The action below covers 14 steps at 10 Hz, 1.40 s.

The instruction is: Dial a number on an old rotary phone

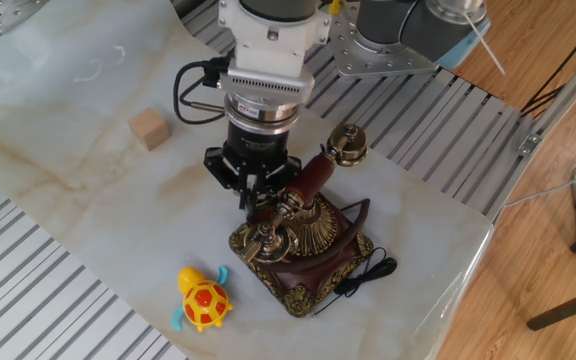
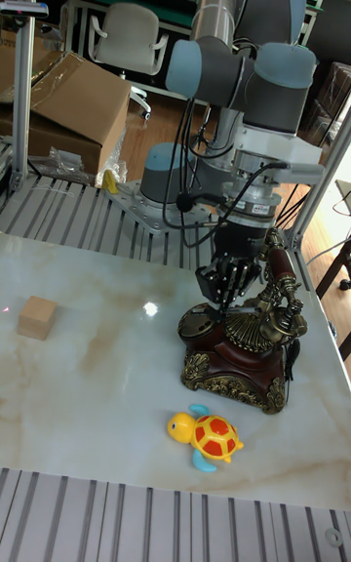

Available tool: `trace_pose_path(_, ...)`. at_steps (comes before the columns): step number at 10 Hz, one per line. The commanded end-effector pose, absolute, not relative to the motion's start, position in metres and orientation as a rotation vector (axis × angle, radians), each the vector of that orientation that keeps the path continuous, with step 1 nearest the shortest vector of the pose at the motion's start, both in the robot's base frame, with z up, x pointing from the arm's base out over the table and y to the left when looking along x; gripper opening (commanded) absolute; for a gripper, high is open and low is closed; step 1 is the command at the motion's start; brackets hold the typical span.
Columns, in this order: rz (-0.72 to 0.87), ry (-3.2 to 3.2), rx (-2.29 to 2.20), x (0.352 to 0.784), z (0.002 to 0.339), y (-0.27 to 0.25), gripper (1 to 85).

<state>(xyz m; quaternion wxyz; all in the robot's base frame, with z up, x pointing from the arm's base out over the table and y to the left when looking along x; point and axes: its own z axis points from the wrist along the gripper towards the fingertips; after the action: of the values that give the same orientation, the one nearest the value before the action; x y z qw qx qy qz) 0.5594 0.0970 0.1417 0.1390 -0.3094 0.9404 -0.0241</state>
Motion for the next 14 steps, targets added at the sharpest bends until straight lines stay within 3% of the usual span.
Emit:
trace_pose_path(1, -0.053, 2.707, -0.897, 0.557, 0.142, 0.096, 1.3)
trace_pose_path(4, 0.024, 2.699, -0.844, 0.553, 0.15, 0.111, 1.3)
trace_pose_path(14, -0.485, 2.617, -1.575, 0.537, 0.137, 0.017, 1.3)
